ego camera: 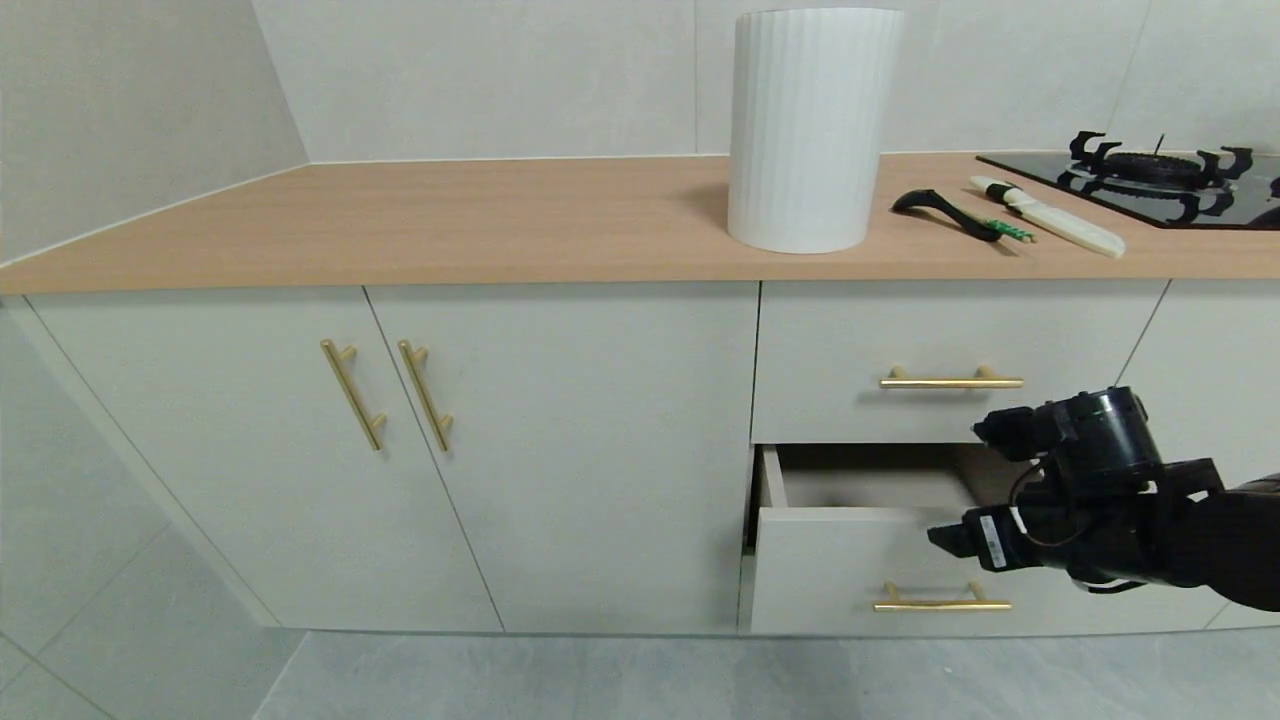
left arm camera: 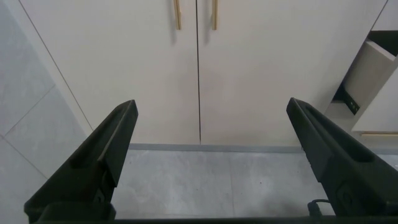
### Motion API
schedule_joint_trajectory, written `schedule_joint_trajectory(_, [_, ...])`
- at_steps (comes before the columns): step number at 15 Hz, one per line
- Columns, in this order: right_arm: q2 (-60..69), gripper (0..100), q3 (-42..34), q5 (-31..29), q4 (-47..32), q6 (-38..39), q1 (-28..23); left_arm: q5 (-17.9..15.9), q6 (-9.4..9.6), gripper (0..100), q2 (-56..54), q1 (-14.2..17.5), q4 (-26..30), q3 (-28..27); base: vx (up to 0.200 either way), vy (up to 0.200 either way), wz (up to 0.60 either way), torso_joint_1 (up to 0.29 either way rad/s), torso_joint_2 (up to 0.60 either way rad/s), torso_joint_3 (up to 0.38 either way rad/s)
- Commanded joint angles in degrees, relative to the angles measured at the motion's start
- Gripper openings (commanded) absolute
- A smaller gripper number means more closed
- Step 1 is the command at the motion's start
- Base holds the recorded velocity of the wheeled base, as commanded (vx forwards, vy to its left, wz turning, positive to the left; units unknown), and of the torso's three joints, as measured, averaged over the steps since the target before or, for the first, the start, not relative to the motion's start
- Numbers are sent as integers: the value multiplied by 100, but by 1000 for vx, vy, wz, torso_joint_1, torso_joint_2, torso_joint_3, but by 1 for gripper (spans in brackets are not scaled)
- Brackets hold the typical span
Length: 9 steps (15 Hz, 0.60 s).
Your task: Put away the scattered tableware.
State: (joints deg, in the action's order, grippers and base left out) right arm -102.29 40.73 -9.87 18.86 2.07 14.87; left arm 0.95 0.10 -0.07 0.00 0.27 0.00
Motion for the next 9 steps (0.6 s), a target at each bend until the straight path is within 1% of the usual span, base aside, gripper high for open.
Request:
schedule_joint_trajectory(1, [508,100,49,3,118,39,51,2,-1,100,7,0,0,0,0,0,0,0,0,0])
schedule_joint_trajectory(4, [359,100,5,3,681,206,51,2,-1,100,7,0,0,0,0,0,0,0,0,0])
schedule_joint_trajectory(5, [297,100,5,3,733,206,51,2,-1,100,7,0,0,0,0,0,0,0,0,0])
schedule_joint_trajectory(9, [-476,100,-74,-50,1489,206,51,2,-1,100,7,0,0,0,0,0,0,0,0,0])
